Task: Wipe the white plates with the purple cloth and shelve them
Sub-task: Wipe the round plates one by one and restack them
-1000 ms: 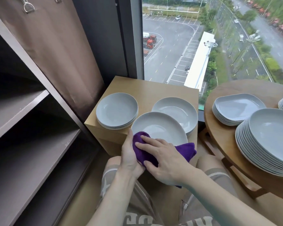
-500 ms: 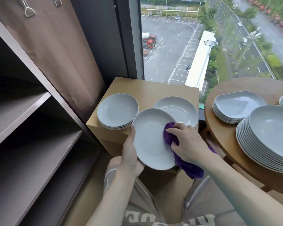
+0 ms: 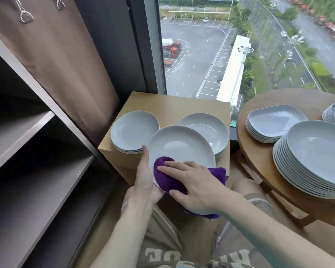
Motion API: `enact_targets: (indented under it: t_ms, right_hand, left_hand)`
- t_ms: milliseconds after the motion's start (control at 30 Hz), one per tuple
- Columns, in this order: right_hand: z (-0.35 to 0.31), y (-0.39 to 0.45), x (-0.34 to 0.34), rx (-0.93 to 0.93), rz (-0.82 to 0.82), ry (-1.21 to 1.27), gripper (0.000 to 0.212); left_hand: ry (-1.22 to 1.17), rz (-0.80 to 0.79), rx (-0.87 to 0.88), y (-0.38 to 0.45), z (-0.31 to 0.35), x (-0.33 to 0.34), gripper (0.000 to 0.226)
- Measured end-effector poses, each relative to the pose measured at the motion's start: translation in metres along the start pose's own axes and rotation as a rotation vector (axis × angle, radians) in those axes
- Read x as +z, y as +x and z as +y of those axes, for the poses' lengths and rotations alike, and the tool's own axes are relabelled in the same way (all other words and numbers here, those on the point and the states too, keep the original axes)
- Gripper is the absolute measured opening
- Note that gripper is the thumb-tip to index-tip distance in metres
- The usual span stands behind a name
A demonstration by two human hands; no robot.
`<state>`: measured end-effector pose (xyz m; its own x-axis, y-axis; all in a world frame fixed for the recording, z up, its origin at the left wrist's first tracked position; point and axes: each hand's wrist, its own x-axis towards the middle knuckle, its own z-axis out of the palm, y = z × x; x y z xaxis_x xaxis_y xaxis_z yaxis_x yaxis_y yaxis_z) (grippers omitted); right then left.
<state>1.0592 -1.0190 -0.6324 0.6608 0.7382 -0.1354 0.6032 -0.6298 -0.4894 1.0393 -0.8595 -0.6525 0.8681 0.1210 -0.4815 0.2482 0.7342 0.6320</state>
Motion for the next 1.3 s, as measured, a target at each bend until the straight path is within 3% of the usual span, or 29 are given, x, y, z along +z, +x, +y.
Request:
enact_targets:
  t_ms: [167,433,633,833,1067,1300]
  right_hand:
    - [0.015,-0.01,-0.005,0.032,-0.003,-0.217,0.064]
    - [0.057,0.006,-0.025,0.278,0.239,-0.215,0.057]
    - [0.04,0.024,-0.021,0.158,0.369,-0.05,0.06]
    - [0.004,0.012,-0.01,-0.068,0.164,0.093,0.062]
    - [0.022,-0.006,-0.022,0.028,-0.097,-0.056,0.058]
    - [0.058,0.004,-0.042,0.204,0.001,-0.027,0.052]
  left_hand:
    - [0.027,-0.058,0.042,0.001,0.007,-0.004,0.079]
    - [0.075,-0.116,0.041,-0.007,-0.005,0.003,0.073]
    - [0.133,-0.13,-0.046,-0.009,-0.019,0.018,0.072]
    - [0.022,0.013,-0.076,-0.007,-0.016,0.015,0.08]
    - [-0.03,-0.004,0.034,-0.003,0.005,0.006,0.066]
    - [0.063,-0.067,0.147,-0.009,0.011,0.009,0.057]
